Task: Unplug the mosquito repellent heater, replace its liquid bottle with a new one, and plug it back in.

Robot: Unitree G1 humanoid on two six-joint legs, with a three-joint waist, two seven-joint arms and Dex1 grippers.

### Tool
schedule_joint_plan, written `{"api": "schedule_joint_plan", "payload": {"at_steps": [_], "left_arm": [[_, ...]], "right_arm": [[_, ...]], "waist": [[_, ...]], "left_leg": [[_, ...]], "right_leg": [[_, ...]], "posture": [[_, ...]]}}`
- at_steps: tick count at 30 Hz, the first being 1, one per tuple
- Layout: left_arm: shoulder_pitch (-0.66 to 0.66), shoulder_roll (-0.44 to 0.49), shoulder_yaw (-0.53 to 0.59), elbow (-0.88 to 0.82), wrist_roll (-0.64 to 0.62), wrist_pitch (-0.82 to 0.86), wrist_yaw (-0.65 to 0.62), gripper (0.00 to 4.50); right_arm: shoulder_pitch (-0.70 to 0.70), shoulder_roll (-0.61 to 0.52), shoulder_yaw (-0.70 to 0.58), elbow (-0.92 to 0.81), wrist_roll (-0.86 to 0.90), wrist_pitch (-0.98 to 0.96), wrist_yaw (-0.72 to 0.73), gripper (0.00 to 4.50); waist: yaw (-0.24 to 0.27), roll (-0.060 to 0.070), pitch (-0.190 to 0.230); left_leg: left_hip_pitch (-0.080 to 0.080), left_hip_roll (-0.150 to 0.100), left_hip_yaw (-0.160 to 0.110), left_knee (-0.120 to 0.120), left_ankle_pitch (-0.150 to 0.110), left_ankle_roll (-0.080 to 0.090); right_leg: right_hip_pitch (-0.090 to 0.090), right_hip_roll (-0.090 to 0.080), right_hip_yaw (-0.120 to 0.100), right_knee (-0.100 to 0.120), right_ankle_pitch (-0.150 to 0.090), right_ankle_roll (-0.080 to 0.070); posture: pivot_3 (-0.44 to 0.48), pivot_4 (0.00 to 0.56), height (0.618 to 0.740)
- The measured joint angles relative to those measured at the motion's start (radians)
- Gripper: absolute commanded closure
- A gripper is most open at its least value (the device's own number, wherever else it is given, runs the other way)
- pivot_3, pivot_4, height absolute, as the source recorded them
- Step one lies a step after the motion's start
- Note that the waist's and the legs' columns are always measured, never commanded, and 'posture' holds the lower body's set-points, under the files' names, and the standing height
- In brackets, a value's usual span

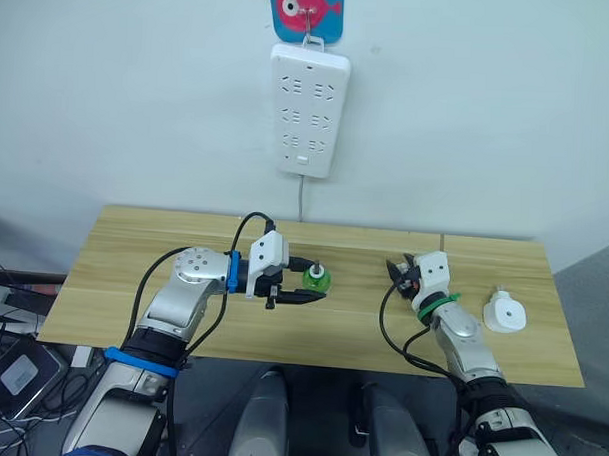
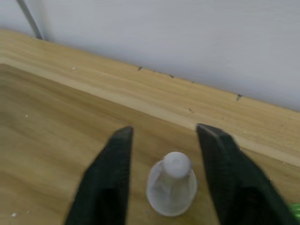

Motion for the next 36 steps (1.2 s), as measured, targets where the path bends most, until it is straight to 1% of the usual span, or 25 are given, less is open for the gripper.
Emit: {"api": "schedule_joint_plan", "payload": {"at_steps": [3,4,7,8,9,11,12,14,16,18,20,24,32,35,36], "left_arm": [[-0.005,-0.007,0.0,0.013,0.0,-0.004,-0.001,2.27],[-0.009,-0.012,-0.001,0.018,0.0,-0.006,-0.001,2.27],[-0.026,-0.028,-0.001,0.046,0.001,-0.023,-0.003,2.27],[-0.026,-0.029,-0.001,0.048,0.001,-0.026,-0.004,2.27],[-0.031,-0.033,-0.002,0.053,0.001,-0.032,-0.012,2.27],[-0.037,-0.037,-0.002,0.06,0.001,-0.048,-0.027,2.27],[-0.045,-0.042,-0.003,0.072,0.001,-0.058,-0.043,2.27],[-0.051,-0.046,-0.005,0.081,0.0,-0.075,-0.066,2.27],[-0.062,-0.053,-0.012,0.09,-0.001,-0.088,-0.091,2.27],[-0.083,-0.066,-0.02,0.092,-0.003,-0.092,-0.113,2.27],[-0.098,-0.077,-0.02,0.093,-0.004,-0.099,-0.123,2.27],[-0.123,-0.099,-0.021,0.109,-0.005,-0.114,-0.134,2.27],[-0.123,-0.118,-0.022,0.115,-0.005,-0.124,-0.144,2.27],[-0.123,-0.118,-0.021,0.115,-0.005,-0.124,-0.147,2.27],[-0.123,-0.118,-0.021,0.115,-0.005,-0.124,-0.147,2.27]], "right_arm": [[0.033,-0.021,-0.001,-0.14,0.009,0.046,0.032,0.26],[0.044,-0.034,-0.001,-0.2,0.019,0.075,0.046,0.05],[0.093,-0.097,0.002,-0.437,0.092,0.217,0.125,0.05],[0.107,-0.118,0.006,-0.496,0.115,0.253,0.151,0.24],[0.13,-0.16,0.009,-0.602,0.173,0.336,0.196,0.52],[0.16,-0.237,0.014,-0.748,0.251,0.451,0.267,1.06],[0.167,-0.289,0.014,-0.828,0.297,0.52,0.307,1.06],[0.172,-0.356,0.019,-0.925,0.349,0.596,0.354,1.06],[0.169,-0.384,0.029,-0.99,0.397,0.667,0.381,1.06],[0.146,-0.383,0.047,-1.031,0.431,0.728,0.386,1.06],[0.123,-0.371,0.065,-1.049,0.436,0.755,0.38,1.06],[0.075,-0.312,0.119,-1.055,0.422,0.786,0.35,1.06],[0.062,-0.266,0.163,-0.996,0.352,0.763,0.334,1.06],[0.061,-0.259,0.168,-0.983,0.339,0.746,0.335,1.67],[0.061,-0.257,0.168,-0.979,0.332,0.742,0.336,2.02]], "waist": [[0.001,0.002,0.004],[0.002,0.002,0.005],[0.004,0.003,0.005],[0.005,0.003,0.006],[0.005,0.003,0.006],[0.005,0.003,0.006],[0.004,0.003,0.007],[0.004,0.003,0.007],[0.004,0.003,0.007],[0.004,0.002,0.007],[0.004,0.002,0.007],[0.005,0.002,0.007],[0.005,0.002,0.007],[0.005,0.002,0.007],[0.005,0.002,0.007]], "left_leg": [[0.0,0.0,0.0,0.0,0.0,0.0],[0.0,0.0,0.0,0.0,0.0,0.0],[-0.001,0.0,0.0,0.0,0.0,0.0],[-0.001,0.0,0.0,0.0,0.0,0.0],[-0.001,0.0,0.0,0.0,0.0,0.0],[-0.001,0.0,0.0,0.0,0.0,0.0],[-0.002,-0.001,0.0,0.0,0.0,0.0],[-0.001,-0.001,0.0,0.0,0.0,0.0],[-0.001,-0.001,-0.001,0.0,0.0,0.0],[-0.002,-0.001,0.0,0.0,0.0,0.0],[-0.002,-0.001,0.0,0.0,0.0,0.0],[-0.002,-0.001,0.0,0.0,0.0,0.0],[-0.003,-0.001,-0.001,0.0,0.0,0.0],[-0.003,-0.001,-0.001,0.0,0.0,0.0],[-0.003,-0.001,-0.001,0.0,0.0,0.0]], "right_leg": [[0.0,0.0,0.0,0.0,0.0,0.0],[0.0,0.0,0.0,0.0,0.0,0.0],[0.0,0.0,0.0,0.0,0.0,0.0],[0.0,0.0,0.0,-0.001,0.0,0.0],[0.0,0.0,0.0,-0.001,0.0,0.0],[0.0,-0.001,0.0,-0.001,0.0,0.0],[0.0,-0.001,0.0,-0.001,0.0,0.0],[0.0,-0.001,0.0,-0.001,0.0,0.0],[0.0,-0.001,-0.001,-0.001,0.0,0.0],[0.0,-0.001,-0.001,-0.001,0.0,0.0],[0.0,-0.001,-0.001,-0.002,0.0,0.0],[-0.001,-0.001,-0.001,-0.002,0.0,0.001],[-0.001,-0.001,-0.002,-0.002,0.0,0.001],[-0.001,-0.001,-0.002,-0.002,0.0,0.001],[-0.001,-0.001,-0.002,-0.002,0.0,0.001]], "posture": [[0.274,0.326,0.74],[0.267,0.323,0.74],[0.262,0.321,0.74],[0.248,0.317,0.74],[0.248,0.317,0.74],[0.248,0.317,0.74],[0.24,0.309,0.74],[0.239,0.305,0.74],[0.24,0.302,0.74],[0.241,0.3,0.74],[0.243,0.296,0.74],[0.245,0.291,0.74],[0.247,0.288,0.74],[0.248,0.287,0.74],[0.25,0.289,0.74]]}}
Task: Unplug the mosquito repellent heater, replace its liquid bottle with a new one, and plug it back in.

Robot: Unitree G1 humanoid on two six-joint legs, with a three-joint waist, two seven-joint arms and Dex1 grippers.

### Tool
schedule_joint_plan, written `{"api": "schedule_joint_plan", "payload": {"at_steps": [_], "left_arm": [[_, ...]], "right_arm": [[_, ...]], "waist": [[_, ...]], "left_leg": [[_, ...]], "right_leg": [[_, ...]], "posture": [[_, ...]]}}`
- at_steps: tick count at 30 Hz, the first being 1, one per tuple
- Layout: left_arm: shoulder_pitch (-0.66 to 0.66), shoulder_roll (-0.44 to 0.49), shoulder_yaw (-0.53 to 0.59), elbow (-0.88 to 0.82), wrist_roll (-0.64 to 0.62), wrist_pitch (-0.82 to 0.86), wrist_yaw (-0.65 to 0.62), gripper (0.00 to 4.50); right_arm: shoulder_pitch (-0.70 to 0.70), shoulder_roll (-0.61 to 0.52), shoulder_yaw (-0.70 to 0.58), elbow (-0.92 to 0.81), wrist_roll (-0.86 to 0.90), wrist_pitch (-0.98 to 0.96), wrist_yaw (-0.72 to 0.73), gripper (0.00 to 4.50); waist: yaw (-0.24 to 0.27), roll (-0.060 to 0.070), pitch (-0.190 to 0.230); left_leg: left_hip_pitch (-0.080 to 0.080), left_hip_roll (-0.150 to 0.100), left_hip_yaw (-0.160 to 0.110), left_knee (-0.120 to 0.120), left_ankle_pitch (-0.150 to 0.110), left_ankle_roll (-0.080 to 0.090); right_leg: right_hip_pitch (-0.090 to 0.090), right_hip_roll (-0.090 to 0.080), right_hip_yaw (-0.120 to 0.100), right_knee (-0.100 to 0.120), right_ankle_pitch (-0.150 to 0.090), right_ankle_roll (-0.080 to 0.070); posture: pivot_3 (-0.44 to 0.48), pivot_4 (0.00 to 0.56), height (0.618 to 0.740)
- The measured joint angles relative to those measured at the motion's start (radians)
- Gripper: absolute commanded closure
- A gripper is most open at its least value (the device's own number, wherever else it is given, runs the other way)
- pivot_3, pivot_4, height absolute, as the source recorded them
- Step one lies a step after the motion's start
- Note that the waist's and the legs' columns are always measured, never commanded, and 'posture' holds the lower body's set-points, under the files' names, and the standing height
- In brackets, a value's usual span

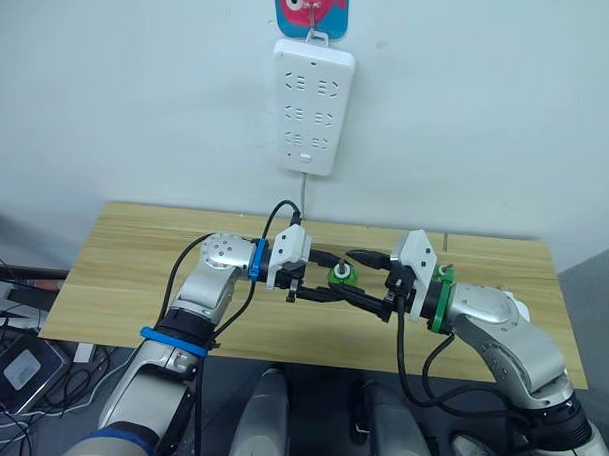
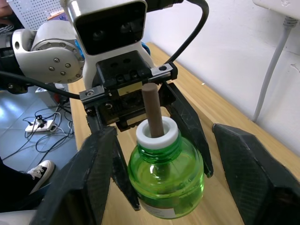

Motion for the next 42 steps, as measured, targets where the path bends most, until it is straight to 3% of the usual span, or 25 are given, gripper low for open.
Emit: {"api": "schedule_joint_plan", "payload": {"at_steps": [5,11,14,18,19,25,31,36,42], "left_arm": [[0.0,0.0,0.002,0.003,0.001,0.005,0.01,2.27],[0.0,-0.001,0.001,0.003,0.001,0.005,0.019,2.27],[0.0,-0.011,0.012,-0.001,-0.008,0.02,0.045,1.33],[0.015,-0.021,0.046,-0.062,-0.045,0.066,0.106,0.08],[0.025,-0.026,0.057,-0.089,-0.052,0.073,0.129,0.0],[0.086,-0.159,0.076,-0.218,-0.054,0.079,0.349,0.0],[0.11,-0.286,0.059,-0.268,-0.021,0.054,0.545,0.0],[0.134,-0.332,0.031,-0.27,0.001,0.033,0.622,0.0],[0.12,-0.351,0.026,-0.27,-0.005,0.024,0.656,0.0]], "right_arm": [[0.0,-0.004,0.016,0.006,-0.035,-0.042,0.021,3.66],[0.008,0.001,0.01,0.007,-0.035,-0.05,0.024,3.65],[0.02,0.042,-0.042,0.006,0.025,-0.001,-0.01,3.65],[0.017,0.112,-0.215,-0.035,0.215,0.142,-0.139,3.65],[0.017,0.135,-0.274,-0.038,0.286,0.187,-0.192,3.65],[0.016,0.24,-0.516,-0.028,0.742,0.335,-0.56,3.65],[0.014,0.271,-0.535,-0.02,1.119,0.275,-0.881,3.65],[0.014,0.227,-0.503,-0.024,1.274,0.212,-1.002,3.65],[0.018,0.167,-0.454,-0.048,1.347,0.164,-1.043,3.65]], "waist": [[0.0,0.0,0.0],[0.0,0.0,0.0],[0.0,0.0,0.0],[0.0,-0.001,0.0],[0.0,-0.001,0.0],[0.001,-0.001,0.0],[-0.005,-0.001,0.0],[-0.005,-0.001,0.0],[-0.005,-0.001,0.0]], "left_leg": [[0.0,0.0,0.0,0.0,0.0,0.0],[0.0,0.0,0.0,0.0,0.0,0.0],[0.0,0.0,0.0,0.0,0.0,0.0],[0.0,0.0,0.0,0.0,0.0,0.0],[0.0,0.0,0.0,0.0,0.0,0.0],[0.0,-0.001,0.0,0.0,0.0,0.0],[0.0,-0.001,0.001,0.0,0.0,0.0],[0.0,-0.001,0.0,0.0,0.0,0.0],[0.0,-0.001,0.001,0.0,0.0,0.0]], "right_leg": [[0.0,0.0,0.0,0.0,0.0,0.0],[0.0,0.0,0.0,0.0,0.0,0.0],[0.0,0.0,0.0,0.0,0.0,0.0],[0.0,0.0,0.0,0.001,0.0,0.0],[0.0,-0.001,0.0,0.001,0.0,0.0],[0.001,-0.002,0.001,0.001,0.0,0.0],[0.0,-0.002,0.001,0.001,0.0,0.001],[0.0,-0.001,0.001,0.001,0.0,0.001],[0.0,-0.001,0.001,0.0,0.0,0.001]], "posture": [[0.251,0.292,0.74],[0.251,0.298,0.74],[0.246,0.301,0.74],[0.241,0.302,0.74],[0.241,0.302,0.74],[0.23,0.302,0.74],[0.228,0.303,0.74],[0.225,0.303,0.74],[0.223,0.304,0.74]]}}
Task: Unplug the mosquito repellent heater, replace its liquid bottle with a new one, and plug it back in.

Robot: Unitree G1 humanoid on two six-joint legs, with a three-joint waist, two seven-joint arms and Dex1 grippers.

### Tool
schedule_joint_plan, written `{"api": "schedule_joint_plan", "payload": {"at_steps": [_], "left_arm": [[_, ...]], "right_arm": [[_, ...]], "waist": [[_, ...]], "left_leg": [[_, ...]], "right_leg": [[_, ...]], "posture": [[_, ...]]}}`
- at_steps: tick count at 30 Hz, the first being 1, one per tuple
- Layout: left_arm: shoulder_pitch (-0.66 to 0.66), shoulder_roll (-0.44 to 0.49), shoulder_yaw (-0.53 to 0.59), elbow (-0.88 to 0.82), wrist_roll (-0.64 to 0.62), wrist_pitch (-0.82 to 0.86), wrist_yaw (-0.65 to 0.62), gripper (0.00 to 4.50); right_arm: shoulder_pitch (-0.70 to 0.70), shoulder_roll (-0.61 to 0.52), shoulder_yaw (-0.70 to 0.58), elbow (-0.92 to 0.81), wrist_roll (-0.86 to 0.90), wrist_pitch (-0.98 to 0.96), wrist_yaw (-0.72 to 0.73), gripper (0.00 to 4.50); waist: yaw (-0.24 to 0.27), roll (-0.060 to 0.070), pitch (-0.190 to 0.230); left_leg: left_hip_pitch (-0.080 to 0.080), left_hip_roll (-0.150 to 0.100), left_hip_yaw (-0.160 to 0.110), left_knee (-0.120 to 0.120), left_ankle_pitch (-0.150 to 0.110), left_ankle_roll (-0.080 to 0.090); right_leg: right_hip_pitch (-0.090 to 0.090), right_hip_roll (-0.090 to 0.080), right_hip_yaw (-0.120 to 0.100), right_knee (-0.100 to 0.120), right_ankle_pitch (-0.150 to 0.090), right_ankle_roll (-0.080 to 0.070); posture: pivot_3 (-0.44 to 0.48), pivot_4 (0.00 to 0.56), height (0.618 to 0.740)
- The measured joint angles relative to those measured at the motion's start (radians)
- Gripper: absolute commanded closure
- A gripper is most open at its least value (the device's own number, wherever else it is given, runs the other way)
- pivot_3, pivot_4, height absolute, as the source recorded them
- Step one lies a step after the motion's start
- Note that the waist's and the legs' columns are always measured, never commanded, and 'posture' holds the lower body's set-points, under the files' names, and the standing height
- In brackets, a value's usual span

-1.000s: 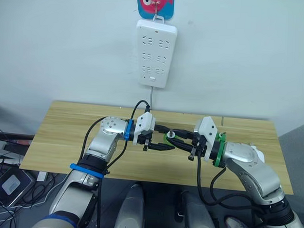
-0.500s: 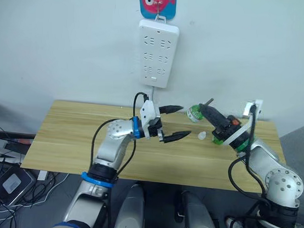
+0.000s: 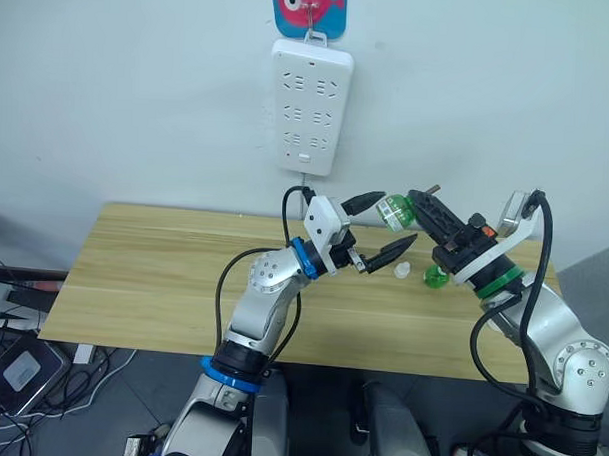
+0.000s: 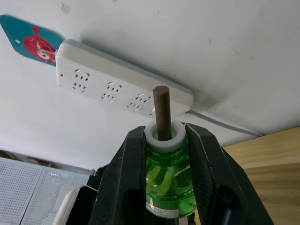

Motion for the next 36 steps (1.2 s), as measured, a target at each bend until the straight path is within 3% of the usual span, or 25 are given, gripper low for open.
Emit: {"api": "schedule_joint_plan", "payload": {"at_steps": [9,12,17,18,35,36], "left_arm": [[-0.03,-0.013,0.005,0.015,-0.015,-0.009,0.019,0.0],[-0.03,-0.019,0.001,0.018,-0.018,-0.009,0.02,0.61],[-0.028,-0.031,-0.012,0.019,-0.021,-0.011,0.018,2.11],[-0.027,-0.03,-0.013,0.019,-0.02,-0.012,0.017,2.19],[-0.027,-0.03,-0.013,0.019,-0.013,-0.018,0.025,2.19],[-0.027,-0.029,-0.014,0.019,-0.012,-0.021,0.025,1.84]], "right_arm": [[0.008,-0.03,0.044,-0.005,0.014,-0.064,-0.018,3.65],[0.01,-0.035,0.047,-0.009,0.019,-0.089,-0.025,3.65],[0.014,-0.038,0.051,-0.024,0.031,-0.121,-0.042,3.65],[0.014,-0.043,0.053,-0.024,0.033,-0.122,-0.044,3.65],[0.014,-0.062,0.076,-0.025,0.038,-0.155,-0.044,3.65],[0.014,-0.062,0.077,-0.025,0.038,-0.157,-0.042,3.65]], "waist": [[0.0,0.0,0.0],[0.0,0.0,0.0],[-0.001,0.0,0.0],[-0.001,0.0,0.0],[-0.009,0.0,0.0],[-0.009,0.0,0.0]], "left_leg": [[0.0,0.0,0.0,0.0,0.0,0.0],[-0.001,0.0,0.0,0.0,0.0,0.0],[-0.001,0.0,0.0,0.0,0.0,0.0],[-0.001,0.0,0.0,0.0,0.0,0.0],[-0.001,0.0,0.0,0.0,0.0,0.0],[-0.001,0.0,0.0,0.0,0.0,0.0]], "right_leg": [[0.0,0.0,0.0,0.0,0.0,0.0],[0.0,0.0,0.0,-0.001,0.0,0.0],[0.0,0.0,0.0,-0.001,0.0,0.0],[0.0,0.0,0.0,-0.001,0.0,0.0],[0.0,0.0,0.0,-0.002,0.0,0.0],[0.0,0.0,0.0,-0.002,0.0,0.0]], "posture": [[0.211,0.3,0.74],[0.205,0.297,0.74],[0.202,0.296,0.74],[0.202,0.296,0.74],[0.208,0.295,0.74],[0.208,0.295,0.74]]}}
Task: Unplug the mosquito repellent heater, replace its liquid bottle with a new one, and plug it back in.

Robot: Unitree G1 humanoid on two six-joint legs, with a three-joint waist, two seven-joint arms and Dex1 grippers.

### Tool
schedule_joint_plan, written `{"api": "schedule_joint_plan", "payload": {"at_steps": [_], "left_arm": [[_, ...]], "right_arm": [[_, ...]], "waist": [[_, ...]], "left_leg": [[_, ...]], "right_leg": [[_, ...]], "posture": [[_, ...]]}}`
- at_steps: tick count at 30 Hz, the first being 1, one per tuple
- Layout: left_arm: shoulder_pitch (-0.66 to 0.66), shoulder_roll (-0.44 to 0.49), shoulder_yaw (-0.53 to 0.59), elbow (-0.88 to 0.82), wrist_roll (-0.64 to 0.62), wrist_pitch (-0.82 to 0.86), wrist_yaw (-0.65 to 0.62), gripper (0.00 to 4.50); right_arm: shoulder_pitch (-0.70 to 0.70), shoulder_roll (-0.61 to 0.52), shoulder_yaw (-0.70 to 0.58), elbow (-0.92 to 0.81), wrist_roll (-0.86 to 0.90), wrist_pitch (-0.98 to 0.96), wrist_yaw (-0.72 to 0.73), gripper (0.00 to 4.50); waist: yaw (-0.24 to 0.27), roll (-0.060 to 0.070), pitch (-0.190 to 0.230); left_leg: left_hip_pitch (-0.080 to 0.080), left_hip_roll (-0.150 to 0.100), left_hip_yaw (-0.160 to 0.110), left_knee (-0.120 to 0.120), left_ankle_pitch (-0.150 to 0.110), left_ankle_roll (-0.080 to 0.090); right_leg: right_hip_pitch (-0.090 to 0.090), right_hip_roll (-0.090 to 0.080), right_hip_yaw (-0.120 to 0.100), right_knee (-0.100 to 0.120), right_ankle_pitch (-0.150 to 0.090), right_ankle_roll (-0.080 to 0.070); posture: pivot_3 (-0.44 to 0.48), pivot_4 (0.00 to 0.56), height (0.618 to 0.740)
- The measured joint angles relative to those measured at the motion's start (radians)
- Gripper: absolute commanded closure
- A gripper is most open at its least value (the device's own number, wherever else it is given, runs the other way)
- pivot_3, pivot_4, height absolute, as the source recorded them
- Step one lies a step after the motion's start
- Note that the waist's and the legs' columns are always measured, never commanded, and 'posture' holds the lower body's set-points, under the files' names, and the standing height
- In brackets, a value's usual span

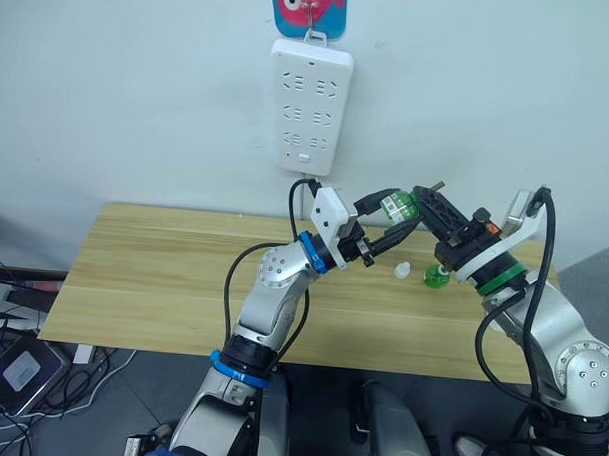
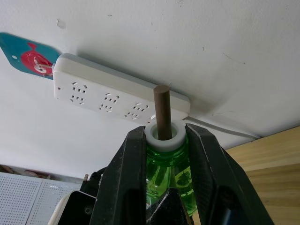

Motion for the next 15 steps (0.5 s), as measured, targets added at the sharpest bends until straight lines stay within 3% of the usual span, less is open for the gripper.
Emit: {"api": "schedule_joint_plan", "payload": {"at_steps": [4,6,15], "left_arm": [[0.0,0.0,0.001,0.0,0.003,-0.007,0.014,0.46],[0.0,0.0,0.0,0.0,0.003,-0.007,0.016,0.0],[0.0,0.0,0.0,0.0,0.002,-0.006,0.018,0.0]], "right_arm": [[0.0,-0.002,0.002,0.0,0.0,-0.004,0.002,3.65],[0.0,-0.004,0.002,0.0,0.0,-0.004,0.002,3.65],[0.0,-0.008,0.001,0.0,0.0,-0.011,0.003,3.65]], "waist": [[0.0,0.0,0.0],[0.0,0.0,0.0],[-0.001,0.0,0.0]], "left_leg": [[0.0,0.0,0.0,0.0,0.0,0.0],[0.0,0.0,0.0,0.0,0.0,0.0],[0.0,0.0,0.0,0.0,0.0,0.0]], "right_leg": [[0.0,0.0,0.0,0.0,0.0,0.0],[0.0,0.0,0.0,0.0,0.0,0.0],[0.0,0.0,0.0,0.0,0.0,0.0]], "posture": [[0.21,0.294,0.74],[0.21,0.294,0.74],[0.21,0.296,0.74]]}}
